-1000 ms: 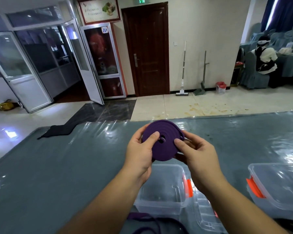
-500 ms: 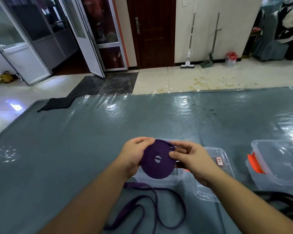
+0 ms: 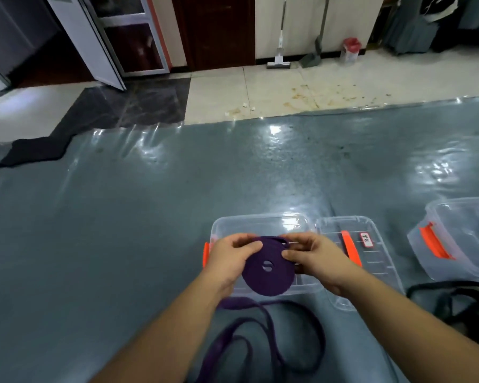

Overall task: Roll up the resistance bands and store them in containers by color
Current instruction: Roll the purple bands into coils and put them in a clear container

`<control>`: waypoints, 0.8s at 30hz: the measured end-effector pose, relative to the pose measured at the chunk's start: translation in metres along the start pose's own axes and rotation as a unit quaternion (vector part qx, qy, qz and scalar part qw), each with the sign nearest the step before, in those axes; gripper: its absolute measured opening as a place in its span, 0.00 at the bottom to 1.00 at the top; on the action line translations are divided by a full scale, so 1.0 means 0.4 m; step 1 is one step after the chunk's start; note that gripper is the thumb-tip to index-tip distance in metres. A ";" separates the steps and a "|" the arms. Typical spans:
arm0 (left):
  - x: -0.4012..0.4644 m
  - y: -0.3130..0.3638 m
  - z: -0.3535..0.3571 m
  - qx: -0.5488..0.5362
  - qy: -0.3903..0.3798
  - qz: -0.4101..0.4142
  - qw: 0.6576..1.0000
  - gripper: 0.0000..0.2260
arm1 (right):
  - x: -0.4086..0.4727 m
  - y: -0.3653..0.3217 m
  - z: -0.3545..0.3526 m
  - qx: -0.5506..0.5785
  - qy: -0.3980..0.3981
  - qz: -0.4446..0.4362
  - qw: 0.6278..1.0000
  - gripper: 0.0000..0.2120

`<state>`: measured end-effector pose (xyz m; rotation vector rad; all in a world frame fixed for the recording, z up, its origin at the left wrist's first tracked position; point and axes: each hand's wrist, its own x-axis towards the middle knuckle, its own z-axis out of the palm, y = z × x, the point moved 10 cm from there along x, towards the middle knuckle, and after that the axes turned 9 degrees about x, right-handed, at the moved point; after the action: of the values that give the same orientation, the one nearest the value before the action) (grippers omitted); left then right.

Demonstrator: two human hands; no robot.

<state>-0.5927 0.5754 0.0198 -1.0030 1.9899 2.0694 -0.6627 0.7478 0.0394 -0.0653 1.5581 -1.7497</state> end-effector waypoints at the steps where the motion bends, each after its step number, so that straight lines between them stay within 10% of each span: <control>1: 0.023 -0.016 -0.001 -0.003 -0.010 -0.013 1.000 0.05 | 0.019 0.012 -0.004 -0.006 0.007 0.005 1.000 0.16; 13: 0.209 -0.170 0.031 -0.030 -0.018 -0.142 0.989 0.09 | 0.192 0.129 -0.069 -0.053 0.106 0.069 0.991 0.14; 24: 0.280 -0.284 0.029 0.246 -0.010 -0.155 0.957 0.22 | 0.320 0.272 -0.093 -0.183 0.140 0.136 0.964 0.18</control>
<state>-0.6276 0.5614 -0.1358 -1.0861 2.0271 1.3278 -0.7161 0.7117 -0.1202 0.2133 1.9781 -1.2831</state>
